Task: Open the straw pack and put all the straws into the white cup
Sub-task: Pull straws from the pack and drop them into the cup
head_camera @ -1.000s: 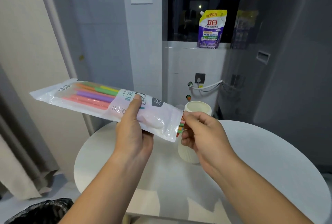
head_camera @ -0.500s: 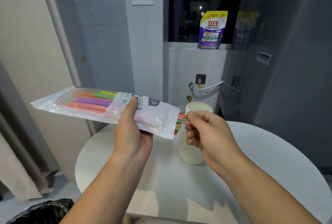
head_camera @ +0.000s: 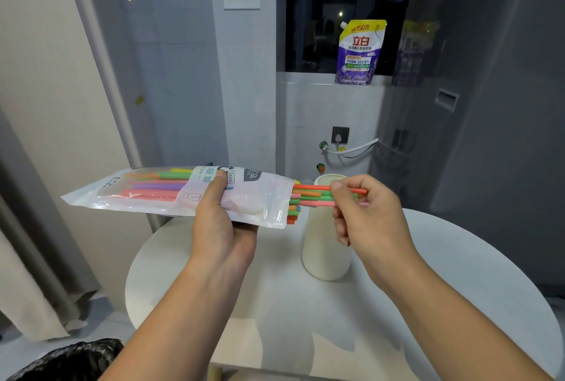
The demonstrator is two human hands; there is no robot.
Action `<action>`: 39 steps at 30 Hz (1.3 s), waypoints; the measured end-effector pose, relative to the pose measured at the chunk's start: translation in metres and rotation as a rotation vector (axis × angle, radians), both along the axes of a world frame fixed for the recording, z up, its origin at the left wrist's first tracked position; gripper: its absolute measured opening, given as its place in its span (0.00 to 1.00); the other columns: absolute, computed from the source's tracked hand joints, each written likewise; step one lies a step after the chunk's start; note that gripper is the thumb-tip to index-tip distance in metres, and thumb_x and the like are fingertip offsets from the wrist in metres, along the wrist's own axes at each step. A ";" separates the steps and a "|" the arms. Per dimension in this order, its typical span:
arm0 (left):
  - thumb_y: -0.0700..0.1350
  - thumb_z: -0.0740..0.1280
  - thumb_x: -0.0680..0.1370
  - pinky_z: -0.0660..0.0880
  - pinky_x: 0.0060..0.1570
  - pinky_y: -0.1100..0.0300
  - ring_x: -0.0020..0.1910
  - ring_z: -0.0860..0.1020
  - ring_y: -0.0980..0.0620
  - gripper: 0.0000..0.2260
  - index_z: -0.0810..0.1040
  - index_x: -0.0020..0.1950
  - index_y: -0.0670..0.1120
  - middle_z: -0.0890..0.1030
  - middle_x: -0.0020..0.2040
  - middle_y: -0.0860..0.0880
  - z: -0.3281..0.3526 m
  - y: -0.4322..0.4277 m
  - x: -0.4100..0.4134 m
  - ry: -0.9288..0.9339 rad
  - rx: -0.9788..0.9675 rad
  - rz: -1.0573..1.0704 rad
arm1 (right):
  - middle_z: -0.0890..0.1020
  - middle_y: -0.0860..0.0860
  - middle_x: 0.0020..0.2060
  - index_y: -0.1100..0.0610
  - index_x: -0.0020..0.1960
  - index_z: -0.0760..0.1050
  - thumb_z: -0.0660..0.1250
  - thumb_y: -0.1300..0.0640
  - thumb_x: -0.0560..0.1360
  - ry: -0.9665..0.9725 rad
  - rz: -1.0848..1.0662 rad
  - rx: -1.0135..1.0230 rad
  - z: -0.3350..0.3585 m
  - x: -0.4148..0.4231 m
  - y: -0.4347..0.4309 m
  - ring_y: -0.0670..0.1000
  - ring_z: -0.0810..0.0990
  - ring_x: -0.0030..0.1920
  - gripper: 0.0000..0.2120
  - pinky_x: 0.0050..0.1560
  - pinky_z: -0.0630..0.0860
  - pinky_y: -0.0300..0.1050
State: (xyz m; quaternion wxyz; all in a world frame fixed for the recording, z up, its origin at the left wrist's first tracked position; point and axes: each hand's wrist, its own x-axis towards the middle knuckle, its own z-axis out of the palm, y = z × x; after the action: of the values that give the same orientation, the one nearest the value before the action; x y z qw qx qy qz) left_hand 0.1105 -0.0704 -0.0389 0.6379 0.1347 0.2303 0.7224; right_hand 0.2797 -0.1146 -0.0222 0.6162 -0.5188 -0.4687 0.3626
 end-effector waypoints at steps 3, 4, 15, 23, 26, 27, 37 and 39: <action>0.43 0.69 0.81 0.75 0.62 0.31 0.62 0.83 0.42 0.11 0.77 0.63 0.48 0.84 0.62 0.44 0.000 0.001 -0.002 -0.029 -0.021 0.012 | 0.77 0.48 0.25 0.55 0.45 0.80 0.68 0.55 0.80 -0.039 0.008 0.032 0.000 0.007 -0.001 0.46 0.72 0.24 0.06 0.22 0.71 0.39; 0.43 0.69 0.81 0.75 0.63 0.32 0.61 0.83 0.43 0.10 0.77 0.61 0.48 0.85 0.62 0.45 0.000 0.001 -0.001 -0.042 -0.031 0.013 | 0.78 0.48 0.26 0.55 0.46 0.81 0.69 0.55 0.80 -0.045 0.033 0.039 0.000 0.007 -0.001 0.47 0.72 0.24 0.06 0.22 0.72 0.40; 0.44 0.69 0.81 0.78 0.58 0.32 0.56 0.85 0.45 0.13 0.76 0.65 0.48 0.88 0.51 0.47 0.003 0.007 -0.009 -0.032 -0.038 0.016 | 0.75 0.49 0.25 0.53 0.40 0.80 0.69 0.55 0.81 0.049 0.097 0.086 0.003 0.019 0.006 0.46 0.68 0.21 0.10 0.21 0.66 0.37; 0.45 0.67 0.82 0.81 0.40 0.30 0.58 0.84 0.39 0.18 0.73 0.72 0.47 0.84 0.62 0.42 0.006 0.009 -0.014 -0.021 -0.064 -0.022 | 0.67 0.51 0.25 0.55 0.41 0.74 0.64 0.55 0.83 0.049 0.128 0.167 0.012 0.039 0.009 0.46 0.61 0.21 0.12 0.21 0.61 0.37; 0.44 0.67 0.82 0.81 0.29 0.41 0.48 0.87 0.42 0.16 0.74 0.71 0.47 0.86 0.54 0.44 0.005 0.009 -0.015 -0.043 -0.080 0.000 | 0.66 0.51 0.25 0.56 0.42 0.74 0.64 0.56 0.83 0.034 0.130 0.185 0.013 0.047 0.012 0.48 0.60 0.23 0.12 0.22 0.58 0.40; 0.44 0.67 0.82 0.80 0.28 0.43 0.43 0.88 0.43 0.16 0.74 0.70 0.47 0.87 0.49 0.44 0.005 0.009 -0.015 -0.053 -0.084 0.013 | 0.66 0.51 0.25 0.56 0.42 0.74 0.63 0.56 0.83 0.035 0.134 0.189 0.013 0.050 0.013 0.48 0.59 0.23 0.12 0.22 0.58 0.40; 0.43 0.66 0.83 0.80 0.23 0.47 0.33 0.87 0.47 0.04 0.78 0.57 0.47 0.87 0.39 0.47 0.003 0.013 -0.024 -0.066 -0.084 0.061 | 0.68 0.48 0.23 0.48 0.36 0.76 0.62 0.58 0.84 -0.040 0.160 0.217 0.045 0.099 0.023 0.47 0.60 0.22 0.18 0.21 0.59 0.39; 0.42 0.66 0.82 0.80 0.24 0.47 0.34 0.87 0.47 0.03 0.78 0.56 0.47 0.88 0.40 0.47 0.001 0.015 -0.023 -0.063 -0.095 0.062 | 0.68 0.47 0.23 0.51 0.38 0.76 0.63 0.58 0.84 -0.078 0.145 0.216 0.053 0.115 0.025 0.46 0.60 0.22 0.15 0.21 0.61 0.38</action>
State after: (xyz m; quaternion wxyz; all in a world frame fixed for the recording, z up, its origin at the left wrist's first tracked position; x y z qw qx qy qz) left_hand 0.0872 -0.0554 -0.0381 0.6279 0.0744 0.2482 0.7339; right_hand 0.3949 -0.0900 0.0312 0.6219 -0.4280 -0.5648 0.3332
